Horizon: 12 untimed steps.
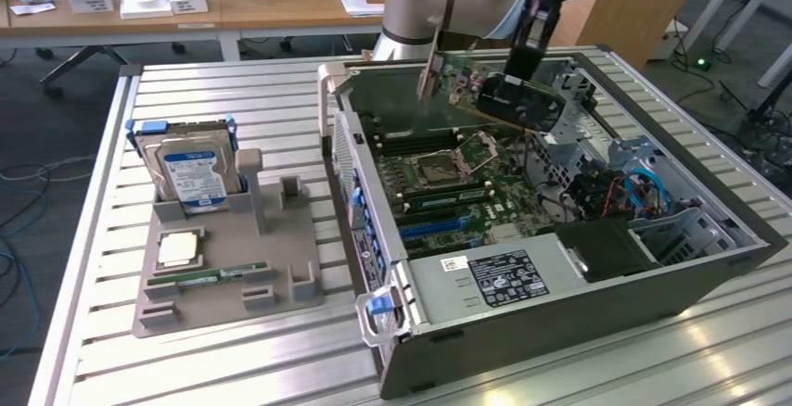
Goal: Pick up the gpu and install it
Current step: 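Insert the gpu into the slot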
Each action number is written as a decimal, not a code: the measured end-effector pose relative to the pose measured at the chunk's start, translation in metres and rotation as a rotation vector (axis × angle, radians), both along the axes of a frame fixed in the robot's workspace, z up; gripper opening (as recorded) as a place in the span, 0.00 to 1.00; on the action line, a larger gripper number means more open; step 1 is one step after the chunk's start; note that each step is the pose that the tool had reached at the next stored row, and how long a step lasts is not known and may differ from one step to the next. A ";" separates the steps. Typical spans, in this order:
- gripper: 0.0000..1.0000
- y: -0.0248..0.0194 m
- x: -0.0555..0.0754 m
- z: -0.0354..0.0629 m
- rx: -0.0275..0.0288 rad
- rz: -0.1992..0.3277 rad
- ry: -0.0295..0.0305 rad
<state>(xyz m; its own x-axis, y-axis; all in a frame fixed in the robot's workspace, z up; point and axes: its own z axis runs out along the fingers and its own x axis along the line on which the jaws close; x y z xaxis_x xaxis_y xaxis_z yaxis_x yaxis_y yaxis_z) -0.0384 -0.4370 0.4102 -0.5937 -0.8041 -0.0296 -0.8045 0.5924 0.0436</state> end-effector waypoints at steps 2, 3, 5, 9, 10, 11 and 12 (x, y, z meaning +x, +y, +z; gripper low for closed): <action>0.27 0.0000 0.000 0.0000 -0.0003 0.023 0.0000; 0.27 0.0000 0.000 0.0000 -0.0005 0.032 -0.0001; 0.27 0.0000 0.000 -0.0001 -0.0008 0.045 0.0000; 0.27 0.0000 0.000 0.0000 -0.0010 0.048 0.0000; 0.27 0.0000 0.000 -0.0001 -0.0010 0.048 0.0000; 0.27 0.0000 0.000 -0.0001 -0.0009 0.048 0.0000; 0.27 0.0000 0.000 -0.0001 -0.0010 0.048 0.0000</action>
